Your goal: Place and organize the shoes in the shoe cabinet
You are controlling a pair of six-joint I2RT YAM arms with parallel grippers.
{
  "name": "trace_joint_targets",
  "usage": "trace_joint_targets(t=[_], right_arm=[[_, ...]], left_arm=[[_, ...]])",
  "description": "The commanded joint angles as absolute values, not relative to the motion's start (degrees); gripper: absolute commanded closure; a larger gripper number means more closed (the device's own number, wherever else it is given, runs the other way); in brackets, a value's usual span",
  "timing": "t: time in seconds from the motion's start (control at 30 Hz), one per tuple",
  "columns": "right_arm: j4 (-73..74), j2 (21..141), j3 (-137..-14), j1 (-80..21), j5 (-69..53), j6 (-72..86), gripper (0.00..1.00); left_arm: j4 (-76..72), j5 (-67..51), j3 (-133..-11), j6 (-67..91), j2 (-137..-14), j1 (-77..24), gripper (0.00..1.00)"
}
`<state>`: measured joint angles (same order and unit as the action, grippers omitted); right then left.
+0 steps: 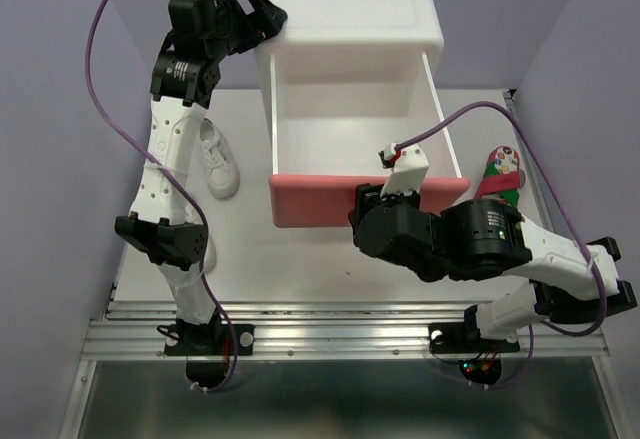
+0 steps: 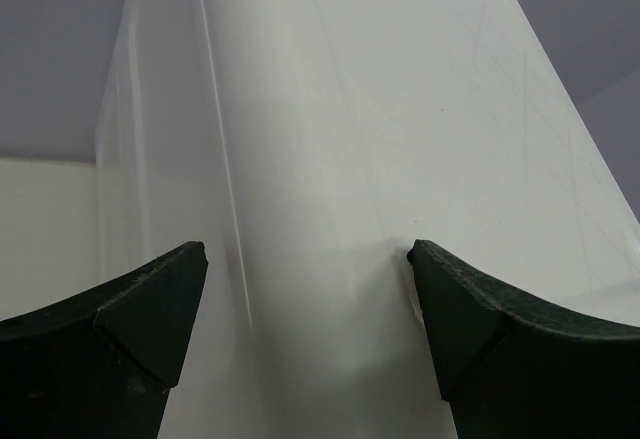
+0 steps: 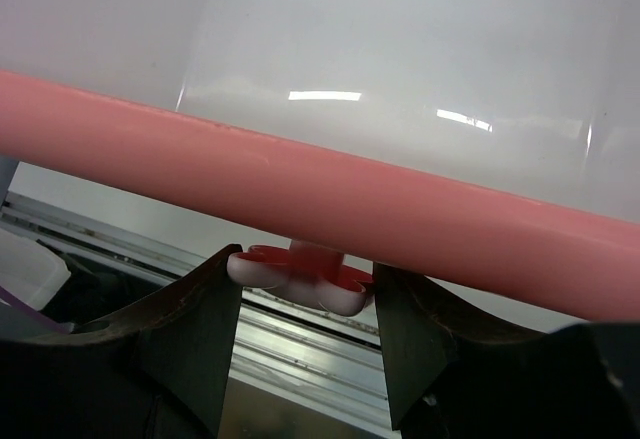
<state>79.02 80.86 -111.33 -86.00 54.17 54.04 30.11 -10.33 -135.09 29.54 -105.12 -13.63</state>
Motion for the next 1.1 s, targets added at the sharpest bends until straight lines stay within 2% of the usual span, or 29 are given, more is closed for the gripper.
trace_joint_targets(t=[0.0, 0.1, 0.17, 0.23, 0.27, 0.3, 0.43, 0.63, 0.73, 0.9, 0.97, 1.07], right_arm=[[79.5, 79.1, -112.2, -87.0, 54.0, 55.5, 0.91], [79.6, 78.9, -112.5, -87.0, 53.1, 54.8, 0.89], [79.5, 78.8, -112.5, -87.0, 52.3, 54.4, 0.79], [79.6, 79.5, -113.6, -87.0, 51.5, 53.3, 0.57], [79.5, 79.7, -114.1, -87.0, 50.6, 52.1, 0.39], [79.5, 80.1, -114.5, -87.0, 50.1, 51.9, 0.29], [77.9, 79.6, -114.9, -87.0, 47.3, 49.8, 0.00], [73.3, 79.5, -117.2, -87.0, 38.6, 42.6, 0.00], [65.4, 79.8, -122.0, -87.0, 29.4, 37.5, 0.00], [54.7, 82.0, -128.9, -87.0, 25.7, 33.0, 0.00], [51.5, 82.9, -130.4, -87.0, 26.9, 29.6, 0.00], [46.6, 84.3, -132.5, -87.0, 37.5, 24.6, 0.00]], left_arm=[[42.9, -6.4, -131.6, 24.1, -107.3, -13.3, 0.07], [42.8, -6.2, -131.8, 24.0, -107.4, -13.3, 0.07], [42.9, -6.2, -132.0, 23.9, -107.5, -13.3, 0.07], [43.1, -6.0, -132.1, 23.8, -107.4, -13.3, 0.07], [43.1, -6.0, -132.0, 23.8, -107.4, -13.3, 0.07], [43.1, -5.9, -132.0, 23.8, -107.4, -13.3, 0.07], [43.0, -5.8, -132.0, 23.8, -107.5, -13.3, 0.07], [43.1, -5.6, -132.0, 23.7, -107.5, -13.3, 0.07], [43.0, -5.9, -132.0, 23.7, -107.7, -13.3, 0.07], [43.1, -6.3, -132.0, 24.0, -107.8, -13.3, 0.07], [43.1, -6.3, -132.1, 23.9, -107.6, -13.3, 0.07], [43.1, -6.2, -132.0, 23.9, -107.2, -13.3, 0.06]])
